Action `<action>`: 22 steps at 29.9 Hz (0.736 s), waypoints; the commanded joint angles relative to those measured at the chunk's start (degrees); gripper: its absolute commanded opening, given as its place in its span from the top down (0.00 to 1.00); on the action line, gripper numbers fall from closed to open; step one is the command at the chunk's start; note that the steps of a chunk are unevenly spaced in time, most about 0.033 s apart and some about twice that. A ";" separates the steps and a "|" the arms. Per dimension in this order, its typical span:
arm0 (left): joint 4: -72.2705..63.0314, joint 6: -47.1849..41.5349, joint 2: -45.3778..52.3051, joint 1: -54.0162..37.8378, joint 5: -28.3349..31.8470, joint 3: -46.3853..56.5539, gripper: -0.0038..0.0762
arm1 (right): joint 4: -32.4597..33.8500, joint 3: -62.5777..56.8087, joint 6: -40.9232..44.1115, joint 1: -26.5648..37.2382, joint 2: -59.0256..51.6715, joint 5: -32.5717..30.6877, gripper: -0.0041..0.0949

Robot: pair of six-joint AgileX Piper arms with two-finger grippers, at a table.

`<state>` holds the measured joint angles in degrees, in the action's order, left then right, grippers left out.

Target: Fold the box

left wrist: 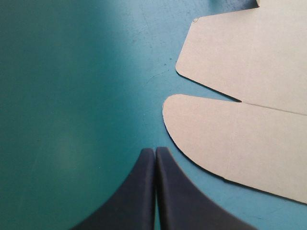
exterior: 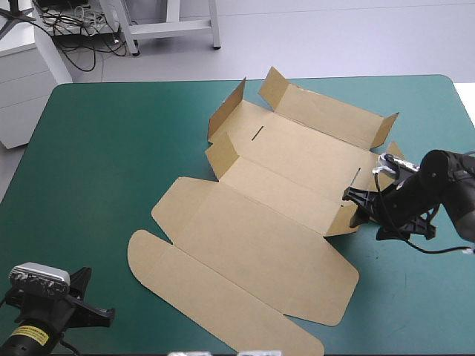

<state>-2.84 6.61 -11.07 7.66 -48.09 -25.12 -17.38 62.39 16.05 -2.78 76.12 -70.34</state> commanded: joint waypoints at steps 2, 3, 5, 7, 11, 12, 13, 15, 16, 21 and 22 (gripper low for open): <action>-0.43 -0.37 -0.91 0.04 4.06 -1.78 0.96 | -6.20 1.83 -1.05 -0.06 4.95 3.37 0.41; -0.43 -0.37 -0.91 0.04 4.06 -1.78 0.96 | -6.94 1.83 -1.61 -0.06 6.40 4.31 0.41; -0.43 -0.37 -0.91 0.04 4.06 -1.78 0.96 | -7.34 1.83 -2.17 -0.06 8.24 5.95 0.41; -0.43 -0.37 -0.91 0.04 4.06 -1.78 0.96 | -7.34 1.83 -2.63 -0.06 9.91 7.45 0.41; -0.43 -0.37 -0.91 0.04 4.06 -1.78 0.96 | -7.48 1.83 -2.63 -0.06 12.10 8.19 0.41; -0.43 -0.37 -0.91 0.04 4.06 -1.78 0.96 | -7.62 1.83 -2.63 -0.06 12.54 8.49 0.41; -0.43 -0.37 -0.91 0.04 4.06 -1.78 0.96 | -7.97 1.83 -2.63 -0.06 12.80 8.96 0.41; -0.43 -0.37 -0.91 0.04 4.06 -1.78 0.96 | -9.19 1.83 -2.73 -0.06 13.52 10.03 0.41; -0.43 -0.37 -0.91 0.04 4.06 -1.78 0.96 | -10.01 1.83 -2.73 -0.06 13.83 10.29 0.41; -0.43 -0.37 -0.91 0.04 4.06 -1.78 0.96 | -11.27 1.83 -4.12 -0.06 14.37 10.27 0.46; -0.43 -0.37 -0.91 0.04 4.06 -1.78 0.96 | -11.27 1.83 -4.27 -0.06 14.37 10.27 0.50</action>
<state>-2.84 6.61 -11.07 7.66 -48.09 -25.12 -26.70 62.67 13.07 -2.78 92.40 -59.99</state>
